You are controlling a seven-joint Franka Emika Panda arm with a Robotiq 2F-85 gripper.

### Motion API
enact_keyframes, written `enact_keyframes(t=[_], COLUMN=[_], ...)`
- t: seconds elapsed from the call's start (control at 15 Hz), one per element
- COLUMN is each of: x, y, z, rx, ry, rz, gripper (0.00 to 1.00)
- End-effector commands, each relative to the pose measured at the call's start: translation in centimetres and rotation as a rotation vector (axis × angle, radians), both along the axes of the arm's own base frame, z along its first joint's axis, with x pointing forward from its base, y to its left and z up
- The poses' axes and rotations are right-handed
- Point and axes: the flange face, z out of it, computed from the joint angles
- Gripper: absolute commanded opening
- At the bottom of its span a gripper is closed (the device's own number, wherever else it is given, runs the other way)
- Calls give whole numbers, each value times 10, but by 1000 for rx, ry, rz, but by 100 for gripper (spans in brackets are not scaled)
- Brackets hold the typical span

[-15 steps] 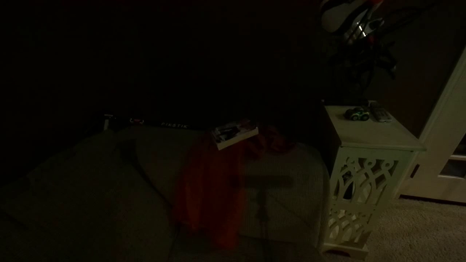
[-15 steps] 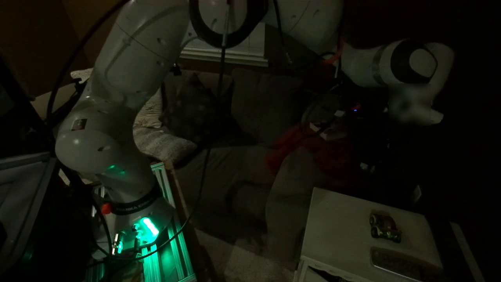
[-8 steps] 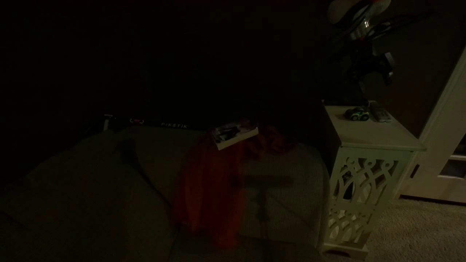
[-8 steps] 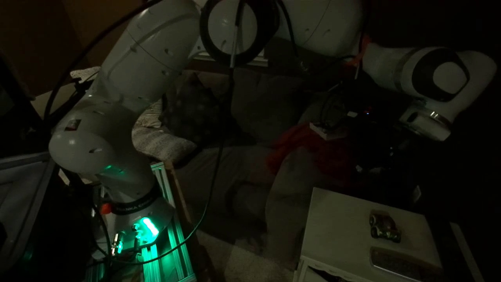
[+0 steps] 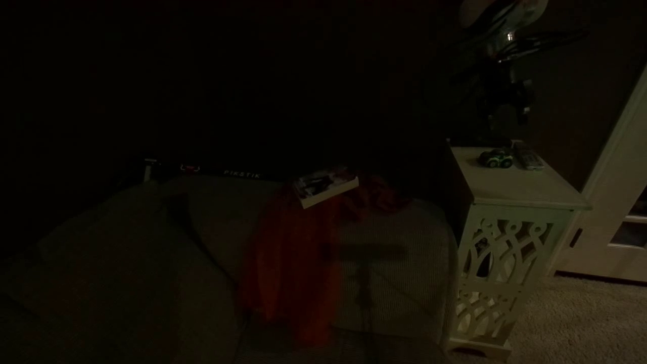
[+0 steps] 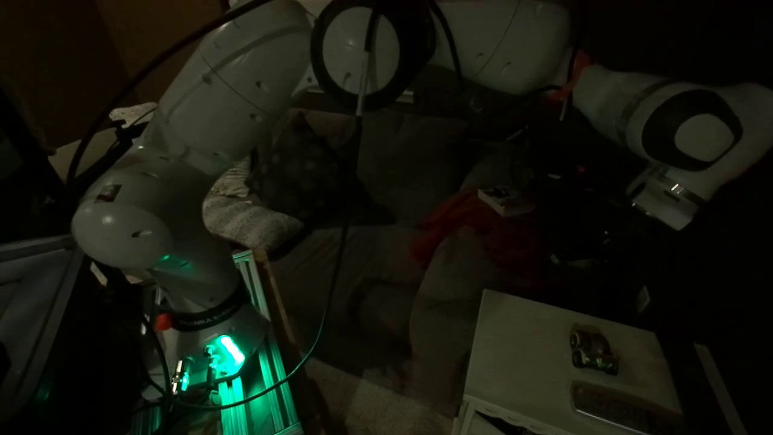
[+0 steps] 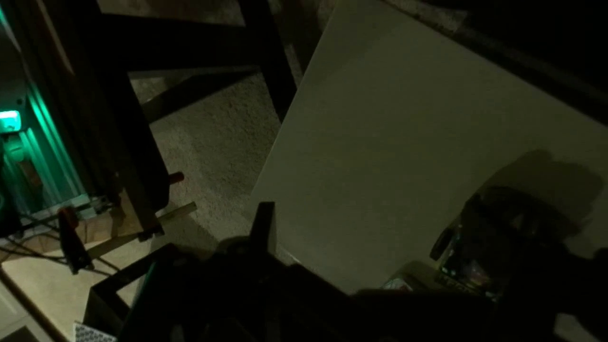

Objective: Put the toy car on the armrest of the chair

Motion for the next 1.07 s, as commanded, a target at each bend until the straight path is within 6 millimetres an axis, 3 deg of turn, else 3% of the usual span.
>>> enact_keyframes(t=[0.0,0.27,0.4,0.73,1.0], x=[-9,-18,-20,-17,-31], y=[-22,-59,-69,-73,-61], z=[-1,-4,-8,-20,-36], rx=[86,89,56,-154,-302], ry=[-114,-275,-366,-581,-554], rz=[-132,-246,-301,-357,-328], gripper=[100,100,100,100,100])
